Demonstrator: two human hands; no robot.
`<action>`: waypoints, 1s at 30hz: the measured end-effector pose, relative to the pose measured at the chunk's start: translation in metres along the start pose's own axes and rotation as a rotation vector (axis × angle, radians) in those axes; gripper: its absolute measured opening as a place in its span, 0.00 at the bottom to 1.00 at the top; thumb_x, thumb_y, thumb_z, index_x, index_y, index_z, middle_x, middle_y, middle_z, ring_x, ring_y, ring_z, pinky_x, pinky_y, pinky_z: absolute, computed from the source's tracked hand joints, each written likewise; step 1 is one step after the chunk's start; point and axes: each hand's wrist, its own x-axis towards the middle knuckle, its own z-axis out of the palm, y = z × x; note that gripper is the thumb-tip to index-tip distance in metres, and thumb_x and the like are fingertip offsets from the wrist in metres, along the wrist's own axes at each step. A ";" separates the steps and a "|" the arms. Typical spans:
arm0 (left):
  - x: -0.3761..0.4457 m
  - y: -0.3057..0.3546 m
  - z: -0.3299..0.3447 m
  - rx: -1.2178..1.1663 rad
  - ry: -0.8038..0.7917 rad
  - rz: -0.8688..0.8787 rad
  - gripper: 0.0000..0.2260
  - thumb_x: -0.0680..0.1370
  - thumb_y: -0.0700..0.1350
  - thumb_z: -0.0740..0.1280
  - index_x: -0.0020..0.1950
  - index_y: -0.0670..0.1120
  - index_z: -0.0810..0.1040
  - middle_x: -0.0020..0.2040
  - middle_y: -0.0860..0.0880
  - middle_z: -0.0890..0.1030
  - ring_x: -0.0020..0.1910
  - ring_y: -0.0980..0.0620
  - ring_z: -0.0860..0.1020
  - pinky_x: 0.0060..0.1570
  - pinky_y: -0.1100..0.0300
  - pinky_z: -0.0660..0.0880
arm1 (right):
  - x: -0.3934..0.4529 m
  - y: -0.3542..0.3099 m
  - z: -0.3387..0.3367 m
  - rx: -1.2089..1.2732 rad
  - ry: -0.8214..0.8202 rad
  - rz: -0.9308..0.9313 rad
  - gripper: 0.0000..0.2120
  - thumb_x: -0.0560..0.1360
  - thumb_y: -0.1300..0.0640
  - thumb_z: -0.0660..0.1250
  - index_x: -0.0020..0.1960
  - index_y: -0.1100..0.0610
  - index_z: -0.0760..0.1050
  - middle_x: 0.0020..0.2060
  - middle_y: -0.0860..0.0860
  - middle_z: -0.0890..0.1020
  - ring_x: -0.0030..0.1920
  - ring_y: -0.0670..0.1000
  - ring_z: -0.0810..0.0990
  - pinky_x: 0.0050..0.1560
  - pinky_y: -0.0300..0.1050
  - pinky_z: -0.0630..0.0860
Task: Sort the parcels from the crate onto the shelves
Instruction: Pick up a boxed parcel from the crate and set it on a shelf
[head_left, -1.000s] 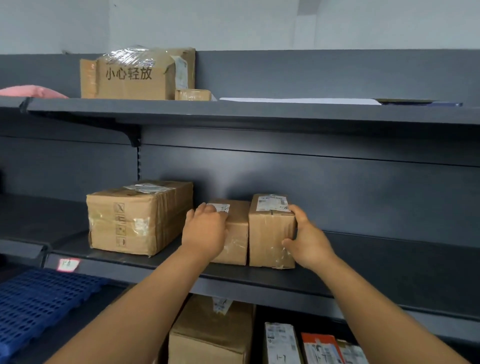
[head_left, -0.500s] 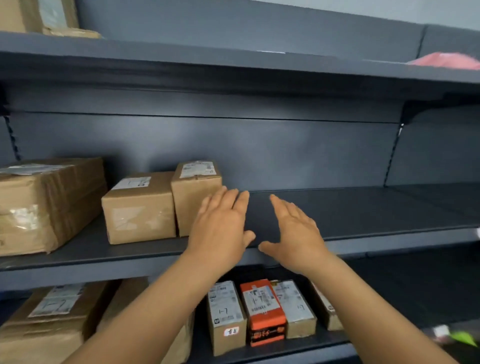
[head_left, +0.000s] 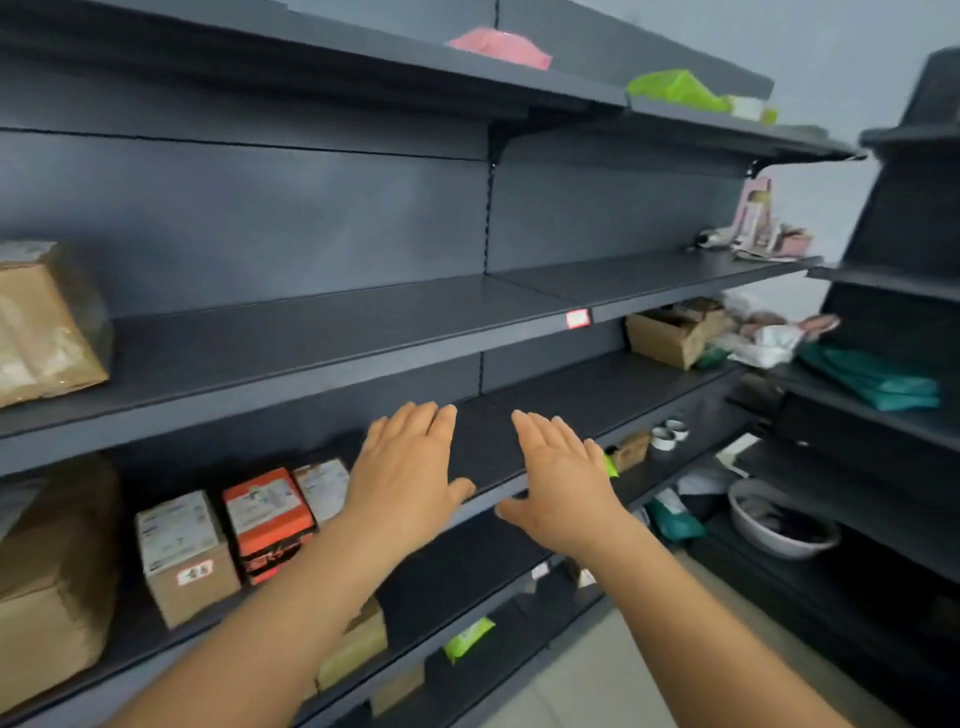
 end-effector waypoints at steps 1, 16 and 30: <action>-0.003 0.021 0.007 -0.014 -0.015 0.016 0.36 0.78 0.59 0.62 0.79 0.48 0.48 0.78 0.51 0.54 0.77 0.49 0.51 0.74 0.53 0.49 | -0.015 0.021 -0.003 -0.015 0.003 0.033 0.45 0.75 0.45 0.67 0.79 0.51 0.41 0.78 0.46 0.47 0.78 0.52 0.43 0.75 0.56 0.44; -0.077 0.329 0.090 -0.157 -0.166 0.452 0.35 0.78 0.58 0.64 0.78 0.47 0.52 0.76 0.52 0.59 0.76 0.51 0.54 0.75 0.51 0.53 | -0.245 0.262 -0.041 -0.056 0.071 0.487 0.45 0.73 0.46 0.69 0.78 0.53 0.45 0.77 0.47 0.52 0.78 0.53 0.47 0.75 0.58 0.47; -0.101 0.542 0.152 -0.222 -0.331 0.851 0.35 0.79 0.57 0.63 0.79 0.47 0.50 0.78 0.51 0.57 0.77 0.50 0.52 0.75 0.52 0.50 | -0.385 0.416 -0.054 -0.024 0.082 0.964 0.43 0.75 0.47 0.67 0.79 0.53 0.43 0.78 0.48 0.50 0.78 0.53 0.45 0.75 0.58 0.45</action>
